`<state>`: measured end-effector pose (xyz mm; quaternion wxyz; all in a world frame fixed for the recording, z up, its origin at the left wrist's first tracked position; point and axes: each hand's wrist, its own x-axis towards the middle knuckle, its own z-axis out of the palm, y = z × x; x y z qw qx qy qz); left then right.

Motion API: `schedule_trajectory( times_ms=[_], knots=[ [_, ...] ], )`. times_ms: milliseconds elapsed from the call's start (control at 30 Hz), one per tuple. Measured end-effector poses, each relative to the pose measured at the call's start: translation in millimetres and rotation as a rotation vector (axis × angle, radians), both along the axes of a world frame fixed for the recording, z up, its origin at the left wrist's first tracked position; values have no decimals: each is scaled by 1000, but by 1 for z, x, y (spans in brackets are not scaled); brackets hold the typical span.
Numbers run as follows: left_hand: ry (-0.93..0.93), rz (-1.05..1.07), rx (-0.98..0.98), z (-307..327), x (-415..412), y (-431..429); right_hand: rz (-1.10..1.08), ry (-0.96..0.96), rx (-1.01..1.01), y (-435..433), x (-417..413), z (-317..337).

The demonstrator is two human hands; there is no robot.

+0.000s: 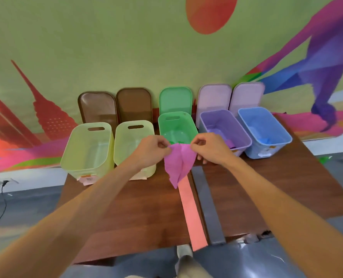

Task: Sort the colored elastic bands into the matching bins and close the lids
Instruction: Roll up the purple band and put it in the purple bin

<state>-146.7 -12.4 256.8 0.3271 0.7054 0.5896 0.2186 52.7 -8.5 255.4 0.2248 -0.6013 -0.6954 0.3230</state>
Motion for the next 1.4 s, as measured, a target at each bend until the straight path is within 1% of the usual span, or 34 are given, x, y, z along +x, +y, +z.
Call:
schedule_trajectory(
  times_ms=[67,200,300,400,533,633,733,867,1000,1133,1400],
  knots=[
    [-27,-2,35,17,11,6,-103,18,87,1,8,15],
    [-121,31,110,50,36,30,-377,60,270,17,32,44],
    [-219,61,132,69,60,51,-502,26,365,33,54,65],
    [-297,73,151,84,85,72,-576,32,423,52,77,81],
    [-350,72,162,97,118,103,-619,151,432,79,110,97],
    [-374,94,150,99,141,129,-623,186,436,103,134,99],
    [-358,112,105,89,166,156,-582,211,386,129,151,88],
    [-299,156,33,54,195,187,-528,172,284,160,177,52],
    [-208,248,-85,8,210,214,-522,159,143,189,212,11],
    [-173,355,-165,-37,223,227,-413,81,-28,201,232,-34],
    [-279,303,-279,-73,248,225,-215,29,-213,203,228,-89]
  ],
)
